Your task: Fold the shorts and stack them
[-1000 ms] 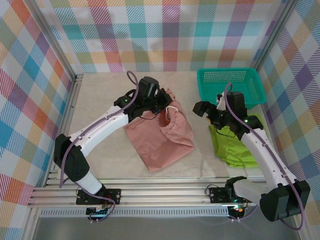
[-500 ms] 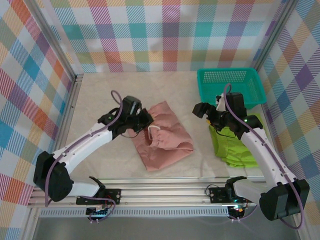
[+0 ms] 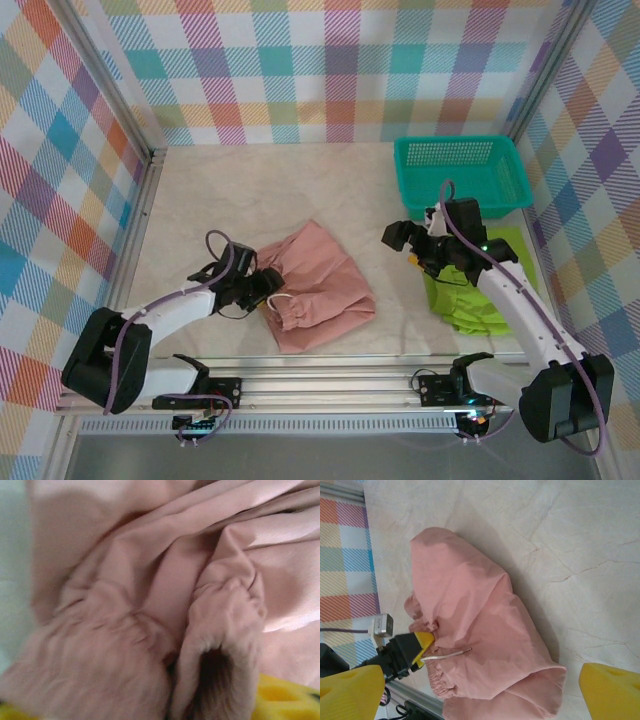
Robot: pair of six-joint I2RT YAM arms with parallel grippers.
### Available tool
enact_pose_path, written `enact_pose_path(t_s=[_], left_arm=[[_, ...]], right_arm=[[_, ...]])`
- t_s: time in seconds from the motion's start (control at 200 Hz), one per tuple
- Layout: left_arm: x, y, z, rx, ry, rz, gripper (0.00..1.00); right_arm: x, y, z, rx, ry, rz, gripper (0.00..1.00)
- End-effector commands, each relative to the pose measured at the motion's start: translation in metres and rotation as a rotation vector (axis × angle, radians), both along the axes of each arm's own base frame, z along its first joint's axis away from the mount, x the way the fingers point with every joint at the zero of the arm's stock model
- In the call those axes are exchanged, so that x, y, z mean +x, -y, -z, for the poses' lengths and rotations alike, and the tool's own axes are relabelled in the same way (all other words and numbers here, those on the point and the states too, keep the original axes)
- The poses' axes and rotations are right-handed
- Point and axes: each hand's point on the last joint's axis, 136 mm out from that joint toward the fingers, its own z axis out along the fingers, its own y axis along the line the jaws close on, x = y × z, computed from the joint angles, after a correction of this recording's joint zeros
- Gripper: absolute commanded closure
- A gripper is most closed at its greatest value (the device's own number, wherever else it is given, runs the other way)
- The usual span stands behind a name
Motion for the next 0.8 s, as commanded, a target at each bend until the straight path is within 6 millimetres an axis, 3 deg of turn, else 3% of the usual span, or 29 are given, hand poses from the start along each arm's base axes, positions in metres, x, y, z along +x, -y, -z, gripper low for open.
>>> enact_pose_path(t_s=[0.0, 0.085, 0.175, 0.225, 0.31, 0.415, 0.515, 0.675, 0.795], left_arm=[[0.019, 0.005, -0.047, -0.075, 0.135, 0.035, 0.16], [0.027, 0.008, -0.109, -0.111, 0.262, 0.044, 0.0], [0.028, 0.013, -0.164, -0.154, 0.348, 0.074, 0.0], [0.03, 0.019, -0.182, -0.185, 0.362, 0.096, 0.0], [0.041, 0.031, -0.194, -0.243, 0.356, 0.109, 0.0], [0.057, 0.041, -0.186, -0.27, 0.311, 0.096, 0.0], [0.072, 0.051, -0.174, -0.332, 0.302, 0.077, 0.0], [0.08, 0.056, -0.116, -0.32, 0.219, 0.046, 0.0], [0.079, 0.049, -0.073, -0.256, 0.174, 0.016, 0.0]], right_arm=[[-0.008, -0.011, -0.007, 0.035, 0.031, -0.07, 0.01], [-0.011, -0.024, -0.011, 0.059, 0.04, -0.109, 0.0], [-0.019, -0.05, -0.014, 0.085, 0.055, -0.175, 0.0], [-0.023, -0.068, -0.016, 0.098, 0.064, -0.214, 0.01], [-0.026, -0.095, -0.016, 0.129, 0.063, -0.253, 0.01], [-0.022, -0.121, -0.012, 0.186, 0.042, -0.241, 0.0], [-0.019, -0.136, 0.004, 0.203, -0.002, -0.218, 0.0], [-0.018, -0.153, 0.037, 0.228, -0.091, -0.2, 0.01], [-0.024, -0.151, 0.072, 0.215, -0.176, -0.16, 0.01]])
